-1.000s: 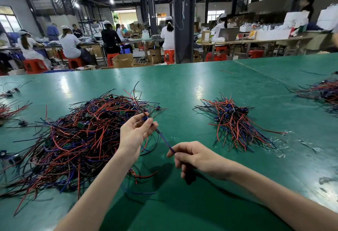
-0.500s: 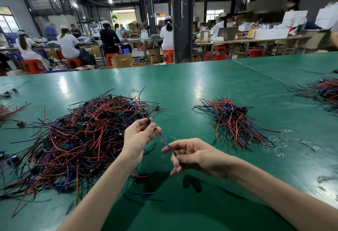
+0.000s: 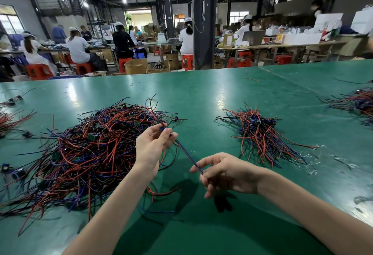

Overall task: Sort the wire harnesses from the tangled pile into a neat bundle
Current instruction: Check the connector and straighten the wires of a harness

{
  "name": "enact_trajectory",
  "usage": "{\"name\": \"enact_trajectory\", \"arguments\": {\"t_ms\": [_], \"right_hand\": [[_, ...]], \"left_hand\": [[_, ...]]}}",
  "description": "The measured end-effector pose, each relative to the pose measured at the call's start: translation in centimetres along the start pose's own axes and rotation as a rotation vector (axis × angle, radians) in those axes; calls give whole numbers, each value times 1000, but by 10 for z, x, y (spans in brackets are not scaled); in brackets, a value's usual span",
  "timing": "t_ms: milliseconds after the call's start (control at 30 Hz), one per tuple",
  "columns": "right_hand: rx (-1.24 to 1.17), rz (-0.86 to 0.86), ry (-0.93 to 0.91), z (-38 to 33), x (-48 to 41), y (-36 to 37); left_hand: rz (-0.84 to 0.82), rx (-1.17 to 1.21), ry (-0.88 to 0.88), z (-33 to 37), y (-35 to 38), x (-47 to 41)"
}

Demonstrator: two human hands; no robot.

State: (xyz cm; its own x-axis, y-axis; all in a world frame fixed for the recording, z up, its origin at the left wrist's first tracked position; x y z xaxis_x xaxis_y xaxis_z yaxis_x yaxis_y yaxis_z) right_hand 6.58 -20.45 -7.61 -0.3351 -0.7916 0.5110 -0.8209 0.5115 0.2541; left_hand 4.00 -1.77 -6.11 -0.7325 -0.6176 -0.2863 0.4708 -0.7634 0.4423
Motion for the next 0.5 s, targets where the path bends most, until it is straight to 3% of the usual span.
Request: {"name": "enact_trajectory", "arguments": {"t_ms": [300, 500], "right_hand": [[117, 285, -11, -2, -5, -15], [353, 156, -139, -6, 8, -11]], "left_hand": [[21, 25, 50, 10, 6, 3], [52, 57, 6, 9, 1, -1]]}}
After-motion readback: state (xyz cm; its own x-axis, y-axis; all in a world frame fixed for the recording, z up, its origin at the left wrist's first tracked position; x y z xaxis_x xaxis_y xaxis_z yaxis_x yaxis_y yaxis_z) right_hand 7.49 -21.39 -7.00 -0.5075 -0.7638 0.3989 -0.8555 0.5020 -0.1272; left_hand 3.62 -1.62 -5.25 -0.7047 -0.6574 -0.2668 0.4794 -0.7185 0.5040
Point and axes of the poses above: each hand's wrist, its own x-axis away from the middle knuckle, its own y-axis out of the palm, z = x × y, the point moved 2 cm from there along -x, towards the middle knuckle, and after that the axes turned 14 degrees about y, right-handed, at the moved point
